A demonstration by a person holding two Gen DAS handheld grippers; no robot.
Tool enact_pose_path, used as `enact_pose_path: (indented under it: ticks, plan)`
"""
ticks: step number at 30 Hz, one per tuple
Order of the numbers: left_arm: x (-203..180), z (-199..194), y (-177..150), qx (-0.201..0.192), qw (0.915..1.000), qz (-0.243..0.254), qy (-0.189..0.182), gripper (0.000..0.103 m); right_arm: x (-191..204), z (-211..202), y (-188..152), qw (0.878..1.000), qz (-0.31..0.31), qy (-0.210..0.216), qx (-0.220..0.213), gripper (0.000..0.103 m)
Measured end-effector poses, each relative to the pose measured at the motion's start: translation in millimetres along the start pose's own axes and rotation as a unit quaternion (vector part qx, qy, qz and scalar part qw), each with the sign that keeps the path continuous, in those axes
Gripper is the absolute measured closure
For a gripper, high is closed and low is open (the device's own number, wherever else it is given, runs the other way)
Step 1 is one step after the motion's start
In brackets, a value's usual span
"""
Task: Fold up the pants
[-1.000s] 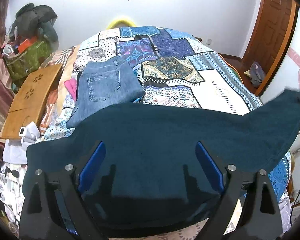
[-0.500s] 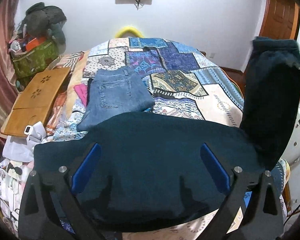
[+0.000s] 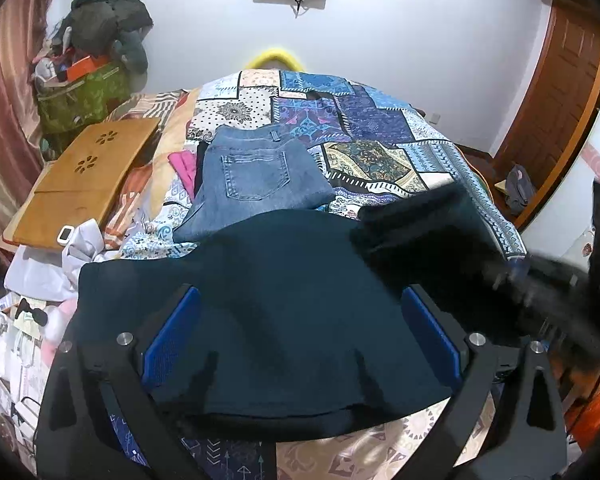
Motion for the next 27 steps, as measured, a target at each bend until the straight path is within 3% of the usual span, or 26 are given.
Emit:
enact_pose_path:
  ticks: [3,8,9,11,15,22,27]
  plan:
    - [-0.9,-0.4,0.4,0.001,1.0000,-0.001,-0.002,0.002,11.6,7.4,-12.8,0.999,-0.022,0.005,0.024,0.093]
    - [-11.9,-1.6,2.3,0.002,0.9999,0.011,-0.005,0.002,15.8,10.9,-29.4,0.997,-0.033,0.017,0.064,0.083]
    - [-14.9,-1.8,3.2,0.002,0.9999,0.016,-0.006,0.002,16.5,8.6,-31.4,0.997,-0.034,0.021,0.066,0.082]
    - [-20.8,-1.3,4.4,0.003,0.9997,0.023,-0.006,0.002,15.3,0.2,-32.9,0.997,-0.032,0.034,0.068,0.067]
    - [-34.7,1.9,9.2,0.007,0.9991,0.041,-0.007,0.002,2.3,-21.0,-28.9,0.997,-0.021,0.042,0.055,0.062]
    - [-58.8,16.0,26.4,0.014,0.9974,0.069,-0.016,0.002,-53.5,-52.1,-12.3,0.999,0.031,-0.007,0.010,0.055]
    - [-75.6,37.9,41.3,0.032,0.9954,0.085,-0.031,0.002,-92.4,-48.0,-6.7,0.997,0.054,-0.046,0.016,0.053]
Point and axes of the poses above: each gripper's, at about its wrist camera, not at the fingertips, and z roughly the way its jaws point, x to its left, y to its top, the point moved 1 cm from there along z, roughly the way its jaws point, and after that the axes turned 14 degrees about -y, right-handed, at the moved point
